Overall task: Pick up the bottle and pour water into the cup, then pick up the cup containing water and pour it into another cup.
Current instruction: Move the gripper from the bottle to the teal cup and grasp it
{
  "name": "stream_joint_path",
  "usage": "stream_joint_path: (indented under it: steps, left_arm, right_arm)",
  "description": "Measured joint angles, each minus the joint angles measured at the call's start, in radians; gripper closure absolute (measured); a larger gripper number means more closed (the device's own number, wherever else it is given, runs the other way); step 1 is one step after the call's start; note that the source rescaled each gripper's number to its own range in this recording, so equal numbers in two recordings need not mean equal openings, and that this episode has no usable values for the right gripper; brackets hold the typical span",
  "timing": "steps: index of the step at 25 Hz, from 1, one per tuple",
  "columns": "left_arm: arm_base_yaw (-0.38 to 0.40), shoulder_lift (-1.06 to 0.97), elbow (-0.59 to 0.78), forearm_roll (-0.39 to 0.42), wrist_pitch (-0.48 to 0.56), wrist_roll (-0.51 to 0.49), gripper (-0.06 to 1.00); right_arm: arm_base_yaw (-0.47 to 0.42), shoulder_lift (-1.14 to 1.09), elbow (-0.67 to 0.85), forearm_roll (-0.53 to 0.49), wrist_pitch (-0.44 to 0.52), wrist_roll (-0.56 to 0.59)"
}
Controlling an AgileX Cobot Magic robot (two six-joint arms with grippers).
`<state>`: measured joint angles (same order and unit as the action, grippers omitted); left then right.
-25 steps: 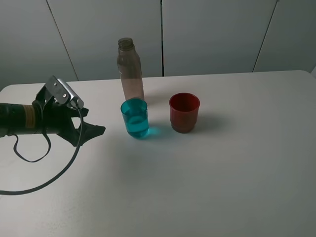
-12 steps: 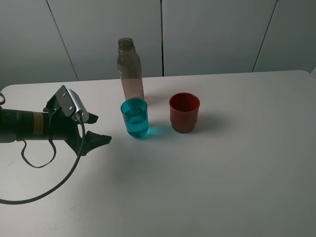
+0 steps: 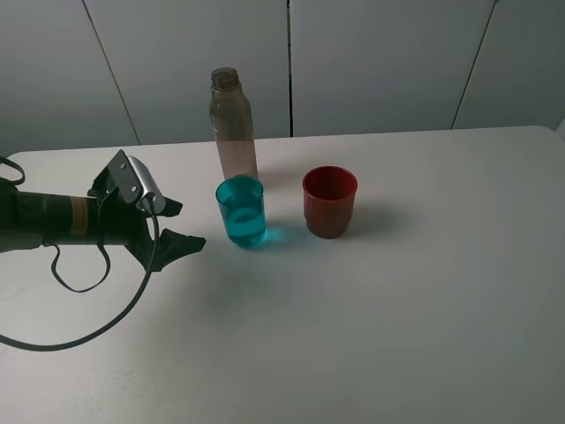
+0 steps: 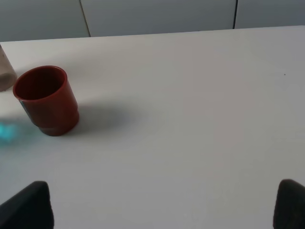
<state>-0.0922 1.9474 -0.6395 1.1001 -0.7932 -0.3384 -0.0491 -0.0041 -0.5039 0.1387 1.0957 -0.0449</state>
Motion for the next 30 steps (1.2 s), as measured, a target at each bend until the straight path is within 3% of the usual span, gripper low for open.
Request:
stream_joint_path:
  steps: [10,30]
  left_arm:
    - [0.000,0.065,-0.025,-0.005,-0.035,0.000,-0.06]
    - [-0.077,0.188,-0.143,-0.065,-0.084,0.000,-0.06]
  right_arm:
    - [0.000,0.000,0.000,0.000,0.000,0.000]
    - [0.000,0.000,0.000,0.000,0.000,0.000]
